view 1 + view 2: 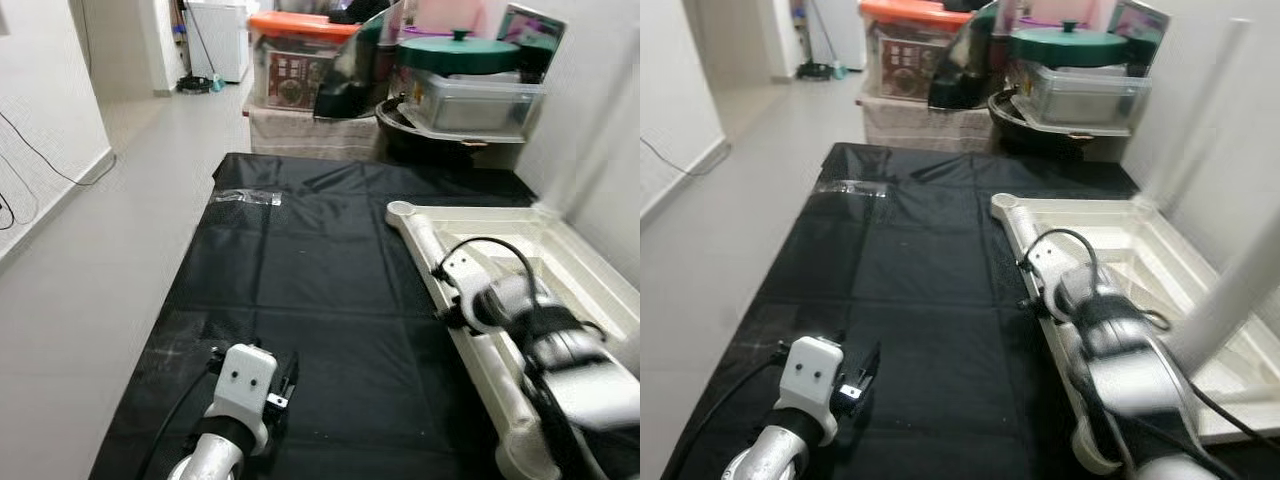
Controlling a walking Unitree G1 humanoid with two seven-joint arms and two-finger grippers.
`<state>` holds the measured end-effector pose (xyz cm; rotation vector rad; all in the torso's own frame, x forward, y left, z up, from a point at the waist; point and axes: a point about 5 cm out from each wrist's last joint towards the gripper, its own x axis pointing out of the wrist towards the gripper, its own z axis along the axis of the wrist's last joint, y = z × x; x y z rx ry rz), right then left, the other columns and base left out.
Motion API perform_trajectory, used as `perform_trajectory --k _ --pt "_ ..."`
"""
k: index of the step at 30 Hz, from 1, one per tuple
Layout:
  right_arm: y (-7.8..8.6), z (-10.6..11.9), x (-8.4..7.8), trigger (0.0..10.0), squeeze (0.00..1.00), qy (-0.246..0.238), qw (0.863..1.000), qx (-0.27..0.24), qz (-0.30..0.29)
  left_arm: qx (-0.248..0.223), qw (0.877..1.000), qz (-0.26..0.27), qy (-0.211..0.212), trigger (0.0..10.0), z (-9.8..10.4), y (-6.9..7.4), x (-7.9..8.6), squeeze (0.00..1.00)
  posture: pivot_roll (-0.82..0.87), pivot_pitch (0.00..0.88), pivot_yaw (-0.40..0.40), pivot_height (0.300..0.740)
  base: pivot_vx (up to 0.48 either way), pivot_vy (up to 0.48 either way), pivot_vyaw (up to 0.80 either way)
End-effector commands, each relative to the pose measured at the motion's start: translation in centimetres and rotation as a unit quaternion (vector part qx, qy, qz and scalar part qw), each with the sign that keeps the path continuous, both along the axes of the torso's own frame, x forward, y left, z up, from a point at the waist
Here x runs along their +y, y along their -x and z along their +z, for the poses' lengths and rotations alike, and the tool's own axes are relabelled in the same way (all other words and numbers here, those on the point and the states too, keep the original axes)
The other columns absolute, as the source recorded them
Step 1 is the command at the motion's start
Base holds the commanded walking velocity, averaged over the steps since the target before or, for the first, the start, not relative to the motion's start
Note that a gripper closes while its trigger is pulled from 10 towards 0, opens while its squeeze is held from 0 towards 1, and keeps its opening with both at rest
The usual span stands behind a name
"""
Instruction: Building children table
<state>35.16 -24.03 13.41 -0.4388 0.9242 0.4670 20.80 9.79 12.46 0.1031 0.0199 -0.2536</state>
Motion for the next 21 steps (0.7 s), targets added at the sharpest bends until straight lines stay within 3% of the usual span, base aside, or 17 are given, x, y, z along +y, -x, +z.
perform_trajectory --k 1,5,8,10,11,13,15,20,21 --pt "0.5 -1.4 4.4 0.0 0.00 -0.046 0.988 0.025 0.146 0.008 1.000 0.000 -0.003 10.0 -0.3 0.1 0.0 0.00 0.05 0.041 -0.086 0.740 0.000 0.000 0.00" --pt "1.5 -1.5 4.1 0.0 0.00 -0.043 0.977 0.034 0.206 0.008 1.000 0.000 -0.003 10.0 -0.3 0.1 0.0 0.00 0.06 0.039 -0.085 0.740 0.000 0.000 0.00" --pt "3.6 -1.4 2.8 0.0 0.00 -0.045 0.946 0.072 0.314 0.007 1.000 0.001 -0.005 10.0 -0.3 0.1 0.1 0.00 0.06 0.028 -0.088 0.740 0.000 0.000 0.00" --pt "3.6 -1.4 2.8 0.0 0.00 -0.045 0.946 0.072 0.314 0.007 1.000 0.001 -0.005 10.0 -0.3 0.1 0.1 0.00 0.06 0.028 -0.088 0.740 0.000 0.000 0.00" --pt "4.4 -0.7 2.5 0.0 0.00 -0.068 0.928 0.083 0.358 0.007 1.000 0.001 -0.006 10.0 -0.4 0.2 0.1 0.00 0.06 0.025 -0.088 0.740 0.000 0.000 0.00" --pt "4.4 -0.7 2.5 0.0 0.00 -0.068 0.928 0.083 0.358 0.007 1.000 0.001 -0.006 10.0 -0.4 0.2 0.1 0.00 0.06 0.025 -0.088 0.740 0.000 0.000 0.00" --pt "4.5 -0.3 2.2 0.0 0.00 -0.060 0.918 0.065 0.387 0.007 1.000 0.000 -0.007 10.0 -0.4 0.2 0.1 0.00 0.06 0.017 -0.087 0.740 0.000 0.000 0.00" --pt "4.1 -0.3 2.0 0.0 0.00 -0.043 0.917 0.031 0.395 0.007 1.000 -0.002 -0.009 10.0 -0.5 0.2 0.1 0.00 0.06 0.013 -0.086 0.740 0.000 0.000 0.00" --pt "3.1 0.4 2.4 7.0 0.00 -0.016 0.907 -0.061 0.416 0.008 1.000 -0.003 -0.009 10.0 -0.5 0.2 0.1 0.00 0.06 0.008 -0.084 0.740 0.000 0.000 0.00"
